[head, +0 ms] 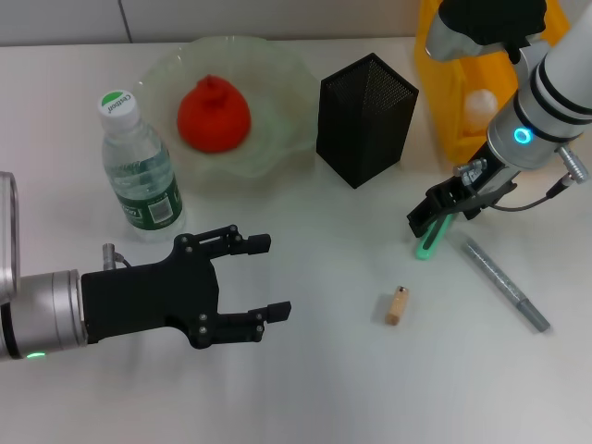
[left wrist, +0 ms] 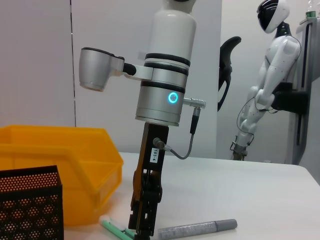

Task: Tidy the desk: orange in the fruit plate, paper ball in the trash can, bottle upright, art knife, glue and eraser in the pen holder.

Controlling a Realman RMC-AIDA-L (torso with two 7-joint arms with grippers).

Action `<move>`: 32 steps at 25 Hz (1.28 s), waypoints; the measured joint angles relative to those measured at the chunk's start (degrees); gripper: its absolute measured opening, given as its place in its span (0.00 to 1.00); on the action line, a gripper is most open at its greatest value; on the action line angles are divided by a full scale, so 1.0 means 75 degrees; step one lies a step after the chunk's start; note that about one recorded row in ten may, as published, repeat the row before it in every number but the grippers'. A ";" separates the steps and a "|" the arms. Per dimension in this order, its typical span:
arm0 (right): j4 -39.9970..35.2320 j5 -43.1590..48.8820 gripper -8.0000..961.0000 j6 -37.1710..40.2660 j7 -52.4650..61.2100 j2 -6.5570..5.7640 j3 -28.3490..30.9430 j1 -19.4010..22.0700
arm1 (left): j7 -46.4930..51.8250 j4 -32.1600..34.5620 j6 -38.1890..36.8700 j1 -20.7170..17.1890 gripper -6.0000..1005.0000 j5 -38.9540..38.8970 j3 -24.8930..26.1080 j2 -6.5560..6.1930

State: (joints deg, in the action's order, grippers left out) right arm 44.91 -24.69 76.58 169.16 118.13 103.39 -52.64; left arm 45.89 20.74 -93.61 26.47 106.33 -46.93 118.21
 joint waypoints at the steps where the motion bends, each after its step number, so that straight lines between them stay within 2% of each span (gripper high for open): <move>1: 0.0000 0.0000 0.86 0.0000 0.0000 0.0000 -0.0004 0.0000 | 0.0000 0.0000 0.0000 0.0000 0.80 0.0000 0.0000 0.0000; 26: -0.0043 0.0147 0.83 -0.0016 0.0002 0.0000 -0.0121 -0.0001 | -0.0002 0.0001 -0.0011 -0.0017 0.80 0.0000 0.0000 0.0000; 32: -0.0037 0.0147 0.72 -0.0016 -0.0009 0.0000 -0.0122 -0.0013 | -0.0002 0.0001 -0.0011 -0.0014 0.80 -0.0004 0.0000 0.0006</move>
State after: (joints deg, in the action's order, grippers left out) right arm 44.63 -23.59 76.46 169.09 118.13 102.48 -52.74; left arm 45.88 20.74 -93.70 26.36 106.30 -46.93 118.25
